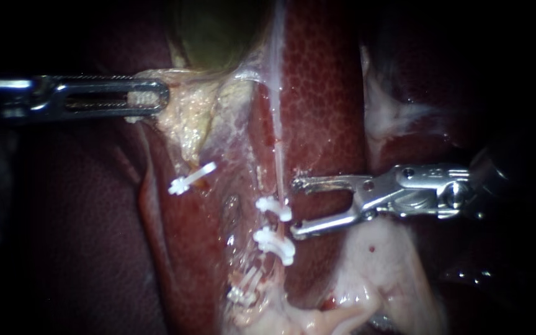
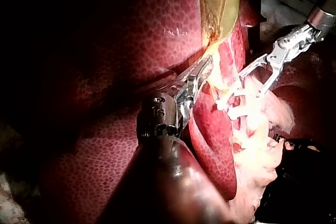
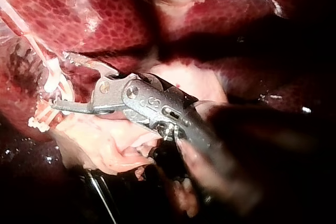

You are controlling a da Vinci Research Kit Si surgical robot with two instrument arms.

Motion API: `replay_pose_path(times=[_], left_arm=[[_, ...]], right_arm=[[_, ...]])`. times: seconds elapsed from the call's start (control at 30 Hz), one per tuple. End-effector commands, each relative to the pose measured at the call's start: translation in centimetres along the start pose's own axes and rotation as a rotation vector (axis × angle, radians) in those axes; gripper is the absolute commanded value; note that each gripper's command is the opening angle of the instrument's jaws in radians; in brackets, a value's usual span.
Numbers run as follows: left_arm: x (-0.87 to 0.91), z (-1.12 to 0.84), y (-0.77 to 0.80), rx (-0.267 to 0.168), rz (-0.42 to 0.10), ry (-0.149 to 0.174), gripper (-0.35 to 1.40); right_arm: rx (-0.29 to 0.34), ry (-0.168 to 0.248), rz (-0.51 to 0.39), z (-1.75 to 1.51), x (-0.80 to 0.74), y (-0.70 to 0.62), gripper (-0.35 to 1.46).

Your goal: Going back third clip right tube

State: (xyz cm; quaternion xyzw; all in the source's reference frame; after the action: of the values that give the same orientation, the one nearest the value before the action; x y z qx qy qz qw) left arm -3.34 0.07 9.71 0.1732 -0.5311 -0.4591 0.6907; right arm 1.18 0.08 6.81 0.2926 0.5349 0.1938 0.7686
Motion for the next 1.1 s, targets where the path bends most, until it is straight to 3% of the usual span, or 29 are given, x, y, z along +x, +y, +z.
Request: replay_pose_path(times=[0.03,0.33,0.63,0.83,1.1], left_arm=[[0.01,0.01,0.00,-0.001,0.000,0.000,-0.35],[0.01,-0.01,0.01,0.000,0.001,0.000,-0.35],[0.03,0.01,0.01,-0.001,0.002,0.000,-0.35],[0.09,0.06,0.01,-0.004,0.005,-0.006,-0.35],[0.22,0.22,-0.01,-0.020,0.013,0.011,-0.35]], right_arm=[[0.001,0.000,0.001,0.02,0.00,-0.01,0.60],[0.010,0.011,-0.053,-0.15,0.07,-0.07,0.60],[0.029,0.035,-0.131,-0.50,0.46,-0.24,0.60],[0.036,0.051,-0.173,-0.68,0.64,-0.30,0.60],[0.038,0.060,-0.184,-0.74,0.66,-0.32,0.60]])
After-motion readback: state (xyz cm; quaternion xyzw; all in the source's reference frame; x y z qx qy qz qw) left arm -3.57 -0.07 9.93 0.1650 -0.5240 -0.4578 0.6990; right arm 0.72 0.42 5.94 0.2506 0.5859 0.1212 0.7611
